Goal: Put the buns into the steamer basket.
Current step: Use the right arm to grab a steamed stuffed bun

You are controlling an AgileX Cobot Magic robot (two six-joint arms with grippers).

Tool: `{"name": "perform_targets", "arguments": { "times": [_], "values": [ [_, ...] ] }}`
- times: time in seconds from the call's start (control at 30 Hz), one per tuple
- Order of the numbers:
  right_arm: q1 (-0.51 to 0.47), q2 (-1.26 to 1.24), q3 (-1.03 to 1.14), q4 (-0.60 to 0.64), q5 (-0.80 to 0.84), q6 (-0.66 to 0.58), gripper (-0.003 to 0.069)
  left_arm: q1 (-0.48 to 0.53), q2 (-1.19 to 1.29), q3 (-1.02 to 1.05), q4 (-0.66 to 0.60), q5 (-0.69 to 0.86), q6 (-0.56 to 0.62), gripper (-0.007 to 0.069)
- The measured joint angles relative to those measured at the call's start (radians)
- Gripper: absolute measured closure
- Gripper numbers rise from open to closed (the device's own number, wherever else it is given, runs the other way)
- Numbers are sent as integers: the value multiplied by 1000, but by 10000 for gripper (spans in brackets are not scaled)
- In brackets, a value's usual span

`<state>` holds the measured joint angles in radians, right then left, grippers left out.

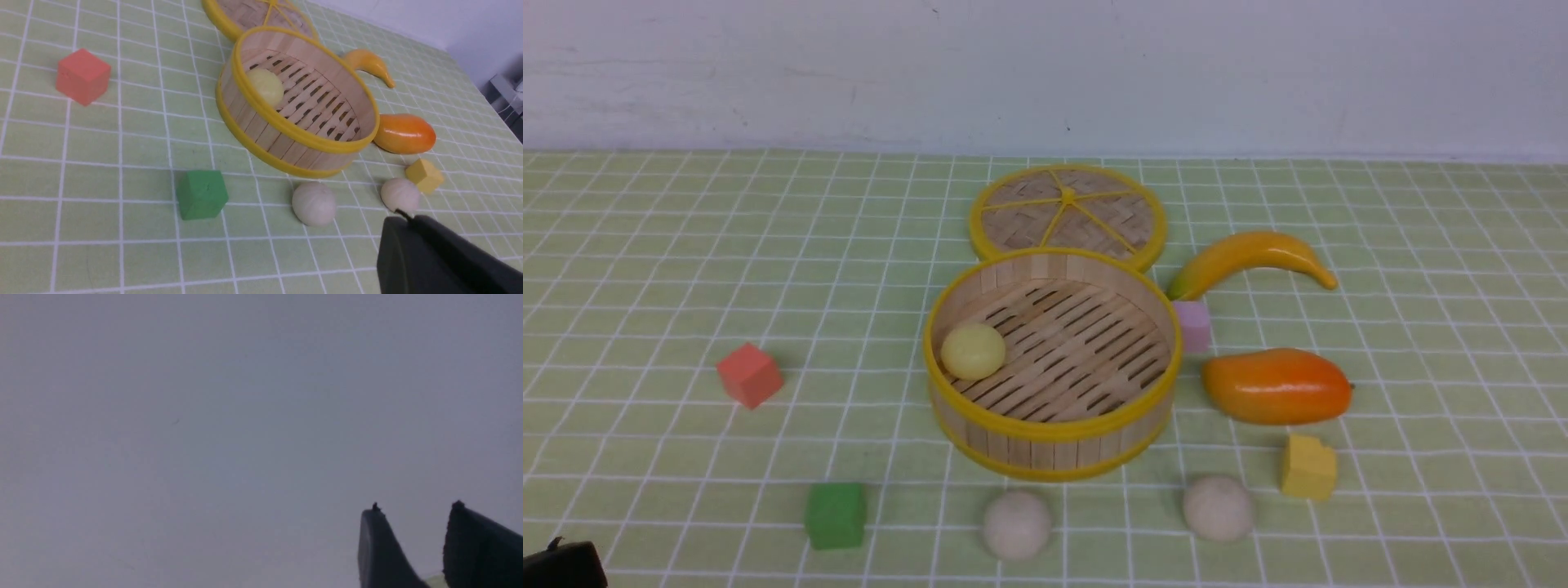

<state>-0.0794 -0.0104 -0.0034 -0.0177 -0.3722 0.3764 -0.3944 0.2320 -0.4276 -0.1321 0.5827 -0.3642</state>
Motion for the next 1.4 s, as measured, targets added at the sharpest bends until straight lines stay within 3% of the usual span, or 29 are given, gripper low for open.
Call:
{"name": "perform_targets", "arguments": {
  "times": [0.3, 0.33, 0.43, 0.53, 0.7, 0.87, 0.97, 1.07, 1.4],
  "values": [
    [0, 187, -521, 6, 324, 121, 418, 0, 0, 0, -1, -5, 0, 638],
    [0, 283, -646, 0, 463, 144, 418, 0, 0, 0, -1, -5, 0, 638],
    [0, 398, -779, -27, 626, 141, 418, 0, 0, 0, -1, -5, 0, 638],
    [13, 585, -903, -56, 826, 61, 418, 0, 0, 5, -3, -5, 0, 638],
    [105, 766, -905, 4, 899, -103, 418, 0, -29, 9, 11, -6, 0, 637],
    [322, 975, -898, 227, 984, -353, 418, 0, -116, 19, 71, -18, 0, 636],
    [422, 1080, -923, 287, 1020, -436, 418, 0, -147, 55, 101, -44, 0, 636],
    [497, 1190, -963, 302, 1040, -455, 418, 20, -174, 103, 111, -56, 0, 636],
    [714, 1462, -1069, 304, 1063, -441, 418, 359, -197, 243, 57, -74, 0, 629]
  ]
}}
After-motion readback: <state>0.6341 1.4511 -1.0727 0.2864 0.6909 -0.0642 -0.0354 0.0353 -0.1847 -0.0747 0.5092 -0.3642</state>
